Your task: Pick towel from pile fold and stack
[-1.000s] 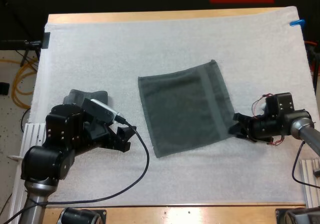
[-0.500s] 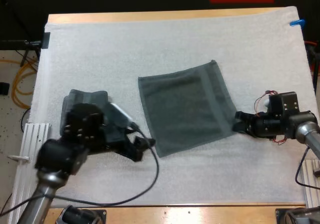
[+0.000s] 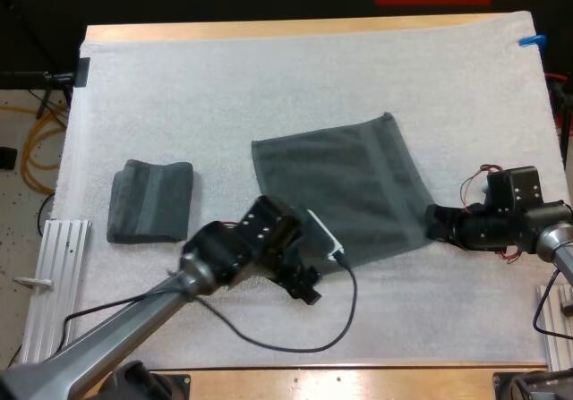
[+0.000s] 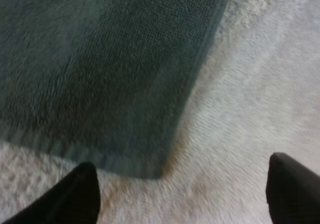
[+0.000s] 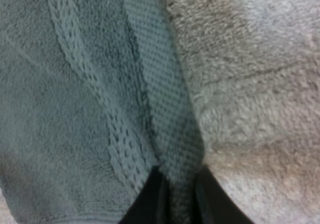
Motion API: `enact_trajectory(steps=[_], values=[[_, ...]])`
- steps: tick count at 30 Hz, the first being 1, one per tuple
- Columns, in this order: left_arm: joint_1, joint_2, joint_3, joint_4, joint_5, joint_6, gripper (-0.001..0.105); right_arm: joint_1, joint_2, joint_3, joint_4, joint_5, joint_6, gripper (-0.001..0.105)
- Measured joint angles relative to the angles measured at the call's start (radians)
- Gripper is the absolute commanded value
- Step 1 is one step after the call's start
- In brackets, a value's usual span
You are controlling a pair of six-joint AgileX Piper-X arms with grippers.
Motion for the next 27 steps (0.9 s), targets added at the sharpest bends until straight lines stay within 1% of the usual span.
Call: enact_trajectory(steps=[3, 8, 17, 19, 21, 22, 24, 25, 27], values=[[-0.014, 0.076, 0.000, -0.032, -0.024, 0.000, 0.066, 0.000, 0.000, 0.000, 0.002, 0.000, 0.000, 0.000], [-0.013, 0.181, 0.000, -0.041, -0.063, -0.010, 0.066, 0.000, 0.000, 0.000, 0.004, 0.000, 0.000, 0.000], [-0.013, 0.312, 0.000, -0.089, -0.075, -0.014, 0.066, 0.000, 0.000, 0.000, 0.004, 0.000, 0.000, 0.000], [-0.013, 0.317, -0.001, -0.091, -0.077, -0.014, 0.063, 0.000, 0.000, 0.000, 0.004, 0.000, 0.000, 0.000], [-0.013, 0.317, -0.002, -0.091, -0.082, -0.015, 0.054, 0.000, 0.000, 0.000, 0.004, 0.000, 0.000, 0.000], [-0.013, 0.317, -0.002, -0.091, -0.084, -0.016, 0.051, 0.000, 0.000, 0.000, 0.004, 0.000, 0.000, 0.000], [-0.013, 0.317, -0.002, -0.093, -0.092, -0.016, 0.040, 0.000, 0.000, 0.000, 0.004, 0.000, 0.000, 0.000], [-0.013, 0.318, -0.002, -0.093, -0.097, -0.016, 0.037, 0.000, 0.000, 0.000, 0.004, 0.000, 0.000, 0.000], [-0.013, 0.318, -0.002, -0.093, -0.105, -0.016, 0.024, 0.000, 0.000, 0.000, 0.004, 0.000, 0.000, 0.000]])
